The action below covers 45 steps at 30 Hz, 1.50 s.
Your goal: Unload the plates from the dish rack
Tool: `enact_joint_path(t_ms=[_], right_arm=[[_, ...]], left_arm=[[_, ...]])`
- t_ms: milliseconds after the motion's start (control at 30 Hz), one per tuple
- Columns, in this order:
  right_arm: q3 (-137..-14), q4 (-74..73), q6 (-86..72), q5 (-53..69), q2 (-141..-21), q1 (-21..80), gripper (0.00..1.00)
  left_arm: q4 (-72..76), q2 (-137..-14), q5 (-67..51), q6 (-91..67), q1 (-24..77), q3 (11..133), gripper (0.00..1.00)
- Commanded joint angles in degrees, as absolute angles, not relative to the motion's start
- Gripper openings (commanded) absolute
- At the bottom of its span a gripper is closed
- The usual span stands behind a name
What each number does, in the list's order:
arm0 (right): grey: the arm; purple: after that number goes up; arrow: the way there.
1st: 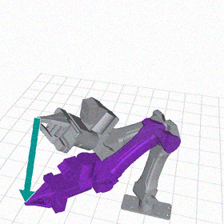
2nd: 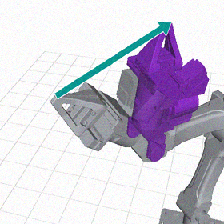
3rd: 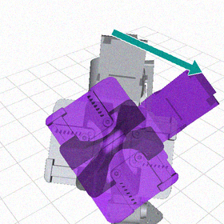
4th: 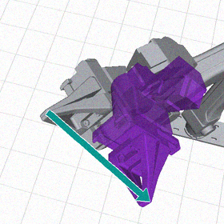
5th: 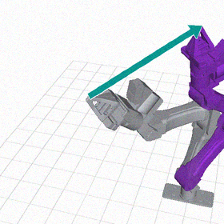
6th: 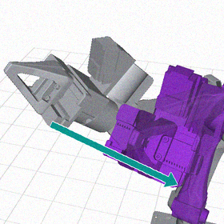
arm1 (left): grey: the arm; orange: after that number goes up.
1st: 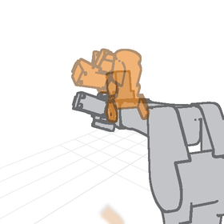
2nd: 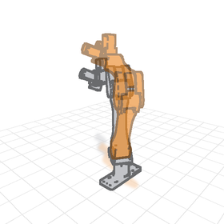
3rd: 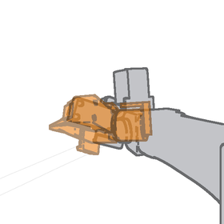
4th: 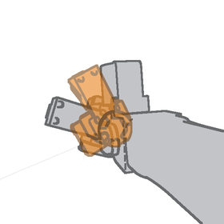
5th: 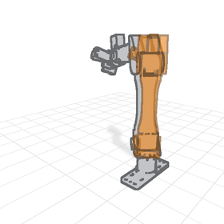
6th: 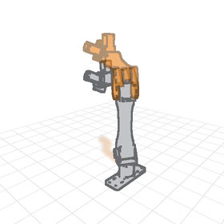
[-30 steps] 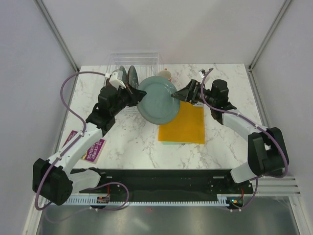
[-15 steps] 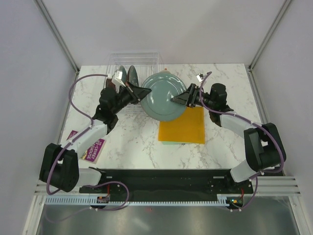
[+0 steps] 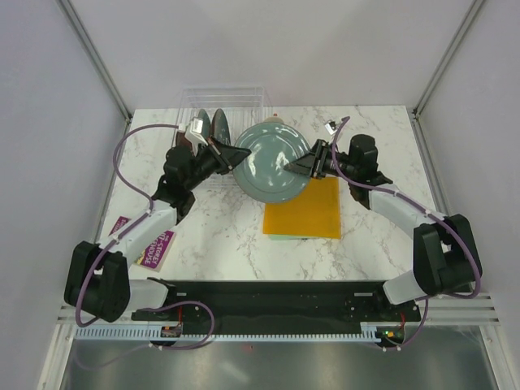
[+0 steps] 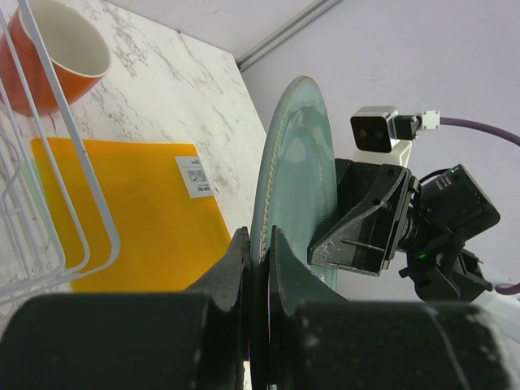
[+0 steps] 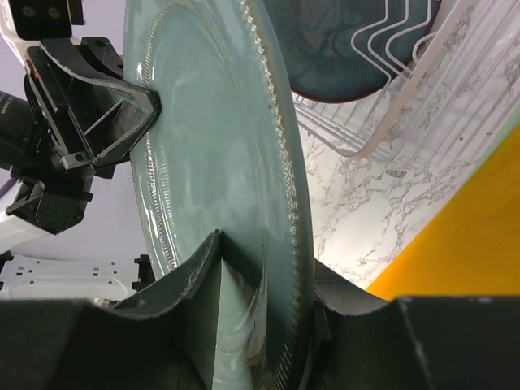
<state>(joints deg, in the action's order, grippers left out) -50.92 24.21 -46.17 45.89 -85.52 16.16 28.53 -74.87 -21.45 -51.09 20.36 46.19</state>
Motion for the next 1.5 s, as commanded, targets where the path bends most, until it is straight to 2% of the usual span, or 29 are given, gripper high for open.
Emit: enact_joint_path(t_ms=[0, 33, 67, 133, 167, 200, 233, 267, 300, 333, 400, 467, 533, 700, 767, 800, 833, 900, 967, 1100, 1233, 1333, 1467], right_arm=[[-53.2, 17.0, -38.1, 36.0, -82.7, 15.2, 0.00], [-53.0, 16.7, -37.6, 34.4, -82.1, 15.0, 0.00], [-53.2, 16.1, -37.5, 31.5, -81.5, 14.2, 0.00], [-54.7, 14.7, -37.8, 30.2, -80.2, 11.5, 0.00], [-55.6, 13.9, -37.9, 30.5, -80.2, 10.4, 0.00], [-56.7, 13.4, -38.1, 31.1, -80.4, 9.2, 0.00], [-59.0, 12.9, -38.1, 31.7, -80.7, 7.1, 0.00], [-60.4, 11.7, -38.2, 32.4, -81.0, 6.0, 0.00], [-61.5, 11.1, -38.3, 32.4, -81.7, 5.0, 0.00], [-63.7, 10.6, -38.2, 32.6, -82.3, 3.4, 0.00], [-66.1, 9.5, -37.9, 32.4, -84.4, 1.6, 0.00], [-70.2, 8.7, -37.7, 32.7, -86.9, 0.2, 0.00], [-76.1, 6.3, -37.4, 35.6, -93.0, -1.8, 0.00], [-74.3, 10.9, -37.9, 33.8, -100.8, -2.4, 0.00], [-75.3, 14.1, -39.4, 34.9, -103.3, -3.9, 0.00], [-76.1, 14.9, -40.2, 34.6, -106.0, -4.7, 0.00], [-79.3, 15.2, -41.3, 34.8, -107.6, -6.1, 0.00], [-83.4, 14.4, -42.0, 35.2, -112.5, -7.3, 0.00], [-89.0, 13.5, -42.7, 35.3, -115.1, -9.1, 0.00], [-98.1, 11.6, -43.8, 35.7, -122.9, -12.3, 0.00], [-106.5, 11.3, -46.1, 36.6, -129.5, -16.4, 0.00], [-109.8, 10.7, -46.4, 36.8, -133.5, -18.4, 0.00], [-112.2, 9.8, -45.5, 36.6, -137.5, -19.7, 0.00]], left_arm=[[32.0, -69.8, -20.4, -49.5, 19.7, 47.0, 0.02], [31.0, -69.6, -20.2, -48.8, 19.6, 47.1, 0.06], [30.1, -69.4, -19.8, -48.0, 19.6, 47.1, 0.17], [26.6, -68.8, -18.9, -45.2, 19.1, 47.5, 0.50], [25.9, -68.7, -18.5, -44.0, 18.8, 47.7, 0.45], [25.1, -68.5, -18.4, -41.9, 18.5, 47.8, 0.46], [23.1, -68.3, -17.7, -40.8, 18.4, 48.0, 0.66], [21.6, -68.4, -16.2, -39.9, 18.2, 48.3, 0.79], [20.6, -68.6, -15.8, -38.1, 17.8, 49.2, 0.85], [19.7, -69.1, -16.0, -37.2, 17.8, 49.6, 0.80], [18.4, -69.6, -16.2, -35.9, 17.6, 51.1, 0.89], [17.8, -70.6, -16.9, -34.7, 17.6, 52.1, 0.75], [17.9, -71.3, -16.8, -34.1, 17.5, 52.6, 0.68], [18.5, -73.9, -17.7, -33.7, 16.7, 53.1, 0.66], [18.4, -74.7, -18.8, -33.3, 16.4, 53.5, 0.59], [18.1, -75.6, -18.9, -33.1, 16.0, 53.6, 0.52], [18.1, -75.8, -19.0, -33.0, 15.8, 53.8, 0.38], [17.3, -76.7, -19.3, -32.5, 15.3, 54.1, 0.37], [15.8, -77.9, -18.2, -31.5, 15.3, 54.8, 0.63], [14.6, -79.5, -17.1, -29.4, 14.3, 54.6, 0.72], [14.6, -81.6, -17.2, -29.4, 13.2, 55.2, 0.95], [14.2, -83.2, -17.4, -28.8, 12.6, 55.9, 1.00], [14.0, -84.0, -17.3, -28.5, 12.1, 56.3, 1.00]])
